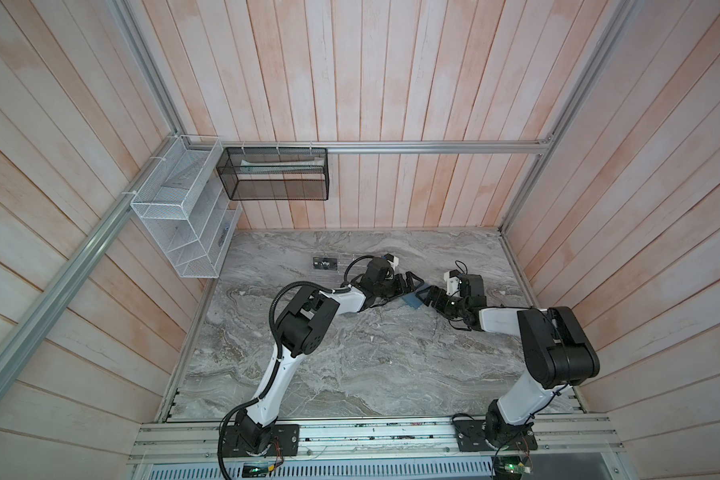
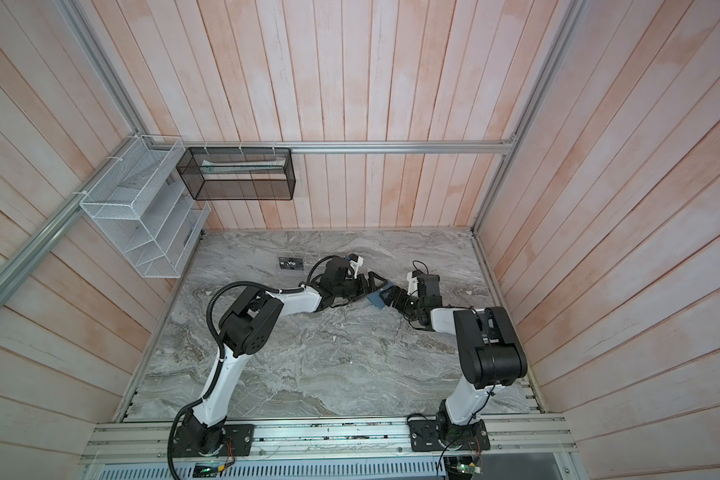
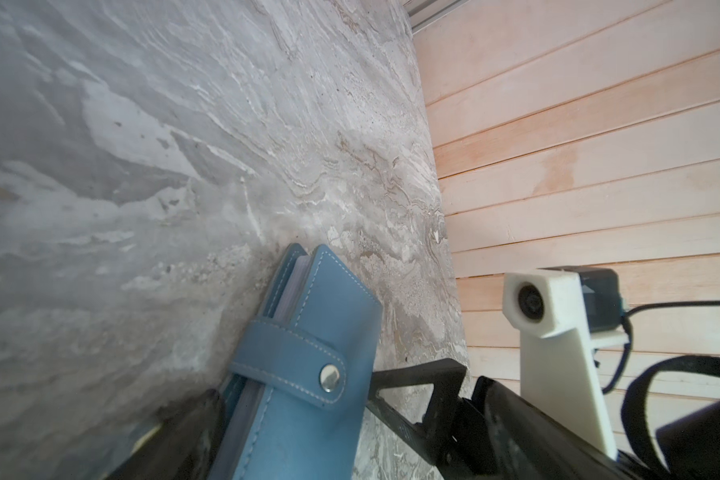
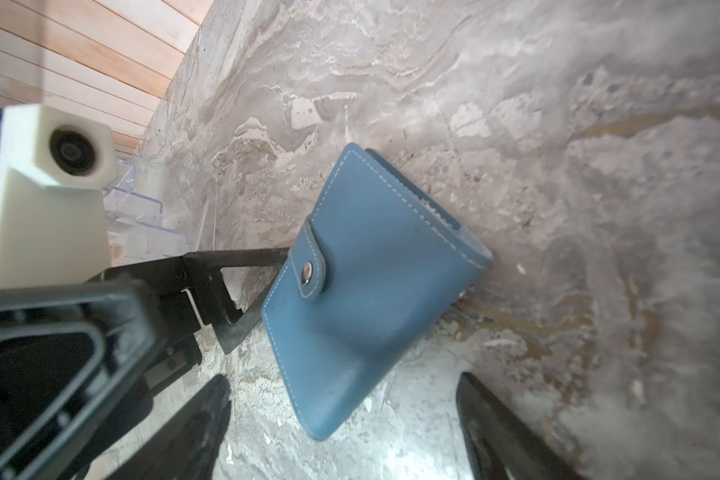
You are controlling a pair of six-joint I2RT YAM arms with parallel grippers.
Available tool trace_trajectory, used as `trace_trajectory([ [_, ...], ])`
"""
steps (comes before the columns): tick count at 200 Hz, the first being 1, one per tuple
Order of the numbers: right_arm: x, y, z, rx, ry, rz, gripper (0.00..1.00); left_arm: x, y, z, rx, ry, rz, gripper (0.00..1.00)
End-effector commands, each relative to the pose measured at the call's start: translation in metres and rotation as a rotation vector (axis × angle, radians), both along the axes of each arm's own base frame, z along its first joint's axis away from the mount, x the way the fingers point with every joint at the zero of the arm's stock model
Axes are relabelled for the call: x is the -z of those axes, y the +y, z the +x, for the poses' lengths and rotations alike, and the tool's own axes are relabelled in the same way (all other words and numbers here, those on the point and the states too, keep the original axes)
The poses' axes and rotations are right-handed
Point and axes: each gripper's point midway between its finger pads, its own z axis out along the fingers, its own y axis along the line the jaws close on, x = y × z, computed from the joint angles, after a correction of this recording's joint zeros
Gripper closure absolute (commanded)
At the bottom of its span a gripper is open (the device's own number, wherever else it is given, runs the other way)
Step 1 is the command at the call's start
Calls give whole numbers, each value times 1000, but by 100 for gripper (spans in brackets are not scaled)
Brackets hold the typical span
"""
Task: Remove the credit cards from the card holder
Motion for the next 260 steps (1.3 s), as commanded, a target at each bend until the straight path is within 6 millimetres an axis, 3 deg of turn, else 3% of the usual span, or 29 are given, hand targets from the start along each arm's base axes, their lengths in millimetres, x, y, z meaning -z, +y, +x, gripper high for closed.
trace_trajectory([
  [1, 4, -4, -1, 4, -1, 18, 14, 10, 0, -13, 5, 82, -17, 0],
  [35, 5, -6, 0, -1, -15, 51, 16, 8, 5, -22, -24, 152, -66, 0],
  [57, 6, -3, 0, -14, -20, 78, 17, 2, 0, -18, -17, 154, -86, 0],
  [124, 12, 5, 2, -58, -22, 115, 20, 12, 4, -10, -32, 179, -50, 0],
  [185, 13, 10, 9, -58, -31, 167, 28, 10, -6, -8, -15, 177, -55, 0],
  [232, 8, 13, 11, -58, -49, 198, 41, 13, -9, -7, -20, 191, -56, 0],
  [260, 7, 14, 10, -61, -57, 215, 56, 14, -10, -9, -17, 196, -54, 0],
])
